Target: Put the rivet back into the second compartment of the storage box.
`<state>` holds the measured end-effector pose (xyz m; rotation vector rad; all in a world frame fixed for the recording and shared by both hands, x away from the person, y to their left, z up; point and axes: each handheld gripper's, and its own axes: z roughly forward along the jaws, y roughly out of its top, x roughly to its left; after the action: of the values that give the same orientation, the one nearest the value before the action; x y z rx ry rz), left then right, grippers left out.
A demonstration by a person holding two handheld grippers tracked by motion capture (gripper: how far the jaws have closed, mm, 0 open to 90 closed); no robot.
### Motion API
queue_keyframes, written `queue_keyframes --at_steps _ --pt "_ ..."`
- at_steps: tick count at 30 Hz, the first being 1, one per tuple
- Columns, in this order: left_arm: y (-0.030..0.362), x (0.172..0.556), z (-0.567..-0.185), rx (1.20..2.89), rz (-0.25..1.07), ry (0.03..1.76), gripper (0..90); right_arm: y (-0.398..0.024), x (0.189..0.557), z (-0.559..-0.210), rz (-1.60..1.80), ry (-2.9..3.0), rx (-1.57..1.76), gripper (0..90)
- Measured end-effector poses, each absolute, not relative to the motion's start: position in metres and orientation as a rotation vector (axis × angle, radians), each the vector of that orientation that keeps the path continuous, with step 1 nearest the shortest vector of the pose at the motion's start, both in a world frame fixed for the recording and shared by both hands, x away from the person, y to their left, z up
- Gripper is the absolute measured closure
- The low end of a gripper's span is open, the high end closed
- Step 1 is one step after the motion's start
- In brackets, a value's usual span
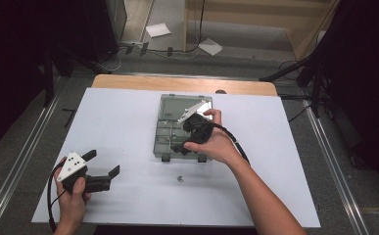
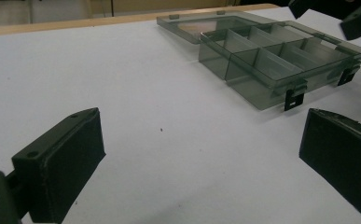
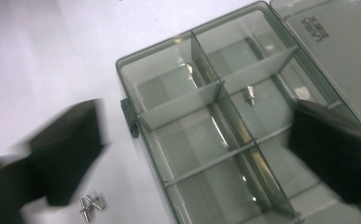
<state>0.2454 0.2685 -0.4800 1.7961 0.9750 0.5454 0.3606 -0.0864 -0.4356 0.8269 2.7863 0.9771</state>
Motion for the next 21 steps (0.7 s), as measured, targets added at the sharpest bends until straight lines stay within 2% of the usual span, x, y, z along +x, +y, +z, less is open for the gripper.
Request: queue_keyframes --at_steps 10,13,14,15,19,21 --pt "0.267 0.245 -0.480 1.798 0.545 0.968 0.0 -0.087 0.335 -0.440 0.974 2.813 0.791 0.0" --pt "0.266 0.245 -0.480 1.801 0.546 0.969 0.0 -0.086 0.327 -0.440 0.961 2.814 0.782 7.2" --pt "0.266 0.245 -0.480 1.798 0.547 0.967 0.0 -0.086 0.327 -0.440 0.961 2.814 0.782 7.2" --pt "0.266 0.245 -0.480 1.798 0.547 0.967 0.0 -0.086 0.321 -0.440 0.971 2.811 0.783 13.3" --pt "0.267 0.245 -0.480 1.802 0.547 0.965 0.0 -0.086 0.313 -0.440 0.980 2.817 0.777 17.1" --pt "0.267 0.245 -0.480 1.804 0.546 0.965 0.0 -0.085 0.307 -0.440 0.982 2.820 0.760 25.3"
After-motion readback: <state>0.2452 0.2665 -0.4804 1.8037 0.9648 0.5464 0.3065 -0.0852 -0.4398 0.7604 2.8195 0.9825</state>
